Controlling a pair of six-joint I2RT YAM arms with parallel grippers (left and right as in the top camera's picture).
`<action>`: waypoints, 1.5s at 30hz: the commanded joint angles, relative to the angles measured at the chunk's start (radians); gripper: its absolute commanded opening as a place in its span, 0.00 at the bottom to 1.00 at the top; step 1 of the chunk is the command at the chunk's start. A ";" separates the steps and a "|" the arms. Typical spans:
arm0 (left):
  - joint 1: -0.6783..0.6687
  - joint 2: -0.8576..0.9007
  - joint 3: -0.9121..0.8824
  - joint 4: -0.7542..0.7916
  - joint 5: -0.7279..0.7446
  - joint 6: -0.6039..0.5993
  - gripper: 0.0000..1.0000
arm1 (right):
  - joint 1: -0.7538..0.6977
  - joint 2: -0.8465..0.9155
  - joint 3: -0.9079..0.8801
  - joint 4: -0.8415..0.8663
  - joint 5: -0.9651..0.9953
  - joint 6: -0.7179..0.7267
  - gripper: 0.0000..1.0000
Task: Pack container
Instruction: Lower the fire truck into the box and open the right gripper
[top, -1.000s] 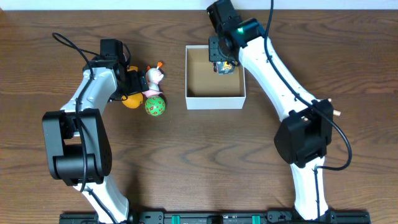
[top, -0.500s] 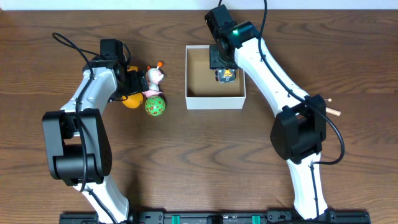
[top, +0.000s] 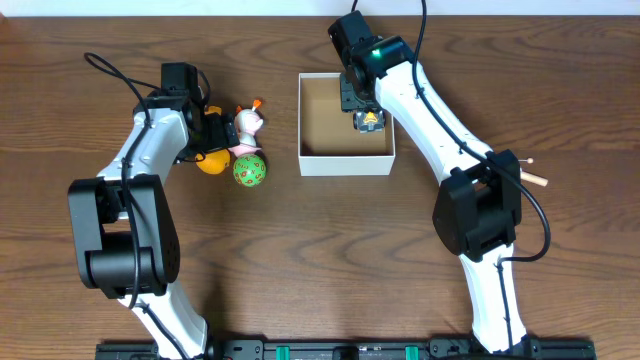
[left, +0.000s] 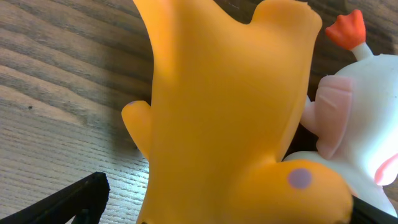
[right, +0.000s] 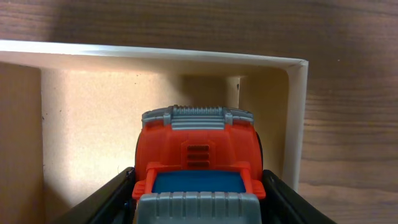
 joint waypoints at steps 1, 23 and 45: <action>0.001 0.010 0.006 -0.003 -0.001 0.006 0.98 | -0.002 0.015 0.006 0.003 0.029 0.016 0.35; 0.001 0.010 0.006 -0.003 -0.001 0.007 0.98 | -0.002 0.050 0.006 0.036 0.053 0.016 0.35; 0.001 0.010 0.006 -0.002 -0.001 0.007 0.98 | -0.012 0.050 0.007 0.098 0.063 0.014 0.77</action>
